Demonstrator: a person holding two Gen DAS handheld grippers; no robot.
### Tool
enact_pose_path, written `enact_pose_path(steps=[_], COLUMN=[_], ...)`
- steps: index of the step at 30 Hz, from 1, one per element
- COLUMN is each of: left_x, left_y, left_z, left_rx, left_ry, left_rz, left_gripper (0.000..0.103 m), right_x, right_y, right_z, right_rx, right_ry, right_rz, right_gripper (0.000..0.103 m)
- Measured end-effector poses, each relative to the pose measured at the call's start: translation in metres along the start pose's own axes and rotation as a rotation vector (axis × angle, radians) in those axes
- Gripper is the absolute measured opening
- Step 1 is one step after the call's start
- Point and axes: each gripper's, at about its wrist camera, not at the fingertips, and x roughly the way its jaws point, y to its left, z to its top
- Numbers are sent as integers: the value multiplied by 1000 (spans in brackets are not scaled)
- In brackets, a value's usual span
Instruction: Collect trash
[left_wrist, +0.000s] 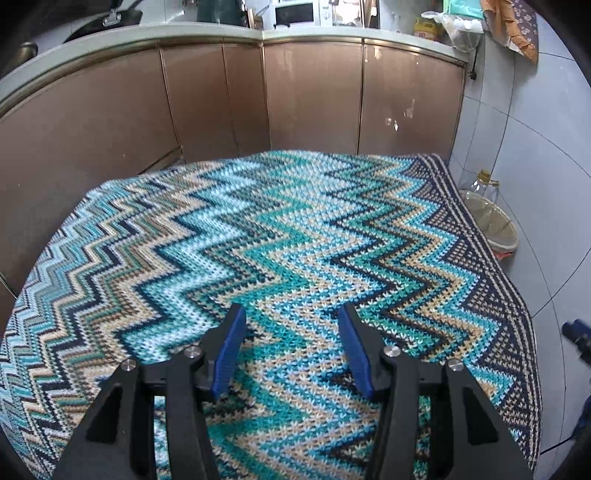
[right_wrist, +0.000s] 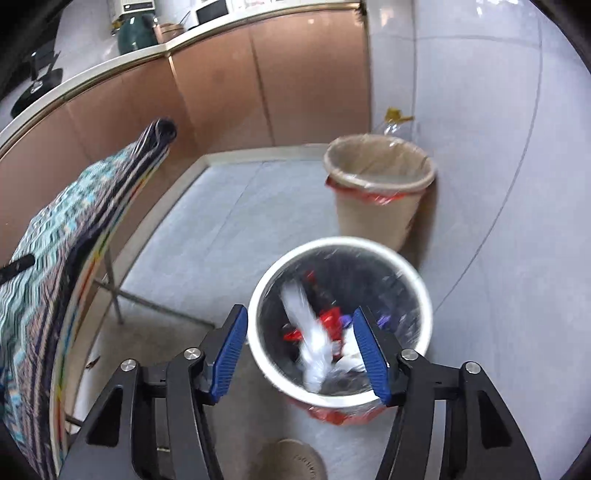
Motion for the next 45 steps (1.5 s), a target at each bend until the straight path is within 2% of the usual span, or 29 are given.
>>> enact_pose_path(steps=[4,9,11,16,18,23,25,27,31,45], left_x=[-26,-94,-126,-197,-222,-270,-287,-294,-308,-329], left_y=[7,29,39,57,63,72,77,81,82,80], left_z=[-1,2,3,-5,-13,-27,-33,-36,-43,-57], left_rx=[-14,-45,-48,-27,-19,-8,-21,-31,-27,-7], left_ry=[-35,-153,-213,-327,-368,-462,-488,-496,-542,-552], left_rz=[3,0,17,39,43,64,60,54,96,58], left_gripper=[50,50,59,65,72,84,85,86,87,87], right_x=[-42,-109,-138,-210,-236,-290,-307,-317,-330,-352], right_y=[8,46,64,106,120,153,163,171,181,189], right_z=[11,16,17,8,0,-24,-33,-38,-46,-60], right_rx=[-25,-98,-96,-125,-137,-215,-238,-257,-284,-278], right_ry=[-47,-141,-184,-307,-345,-434,-468,-485,-513,-555], right_rz=[-17,-3,7,-1,-9,-57,-70,-80,-86,-56], right_gripper=[62,65,68,79,84,96,97,101,102,103])
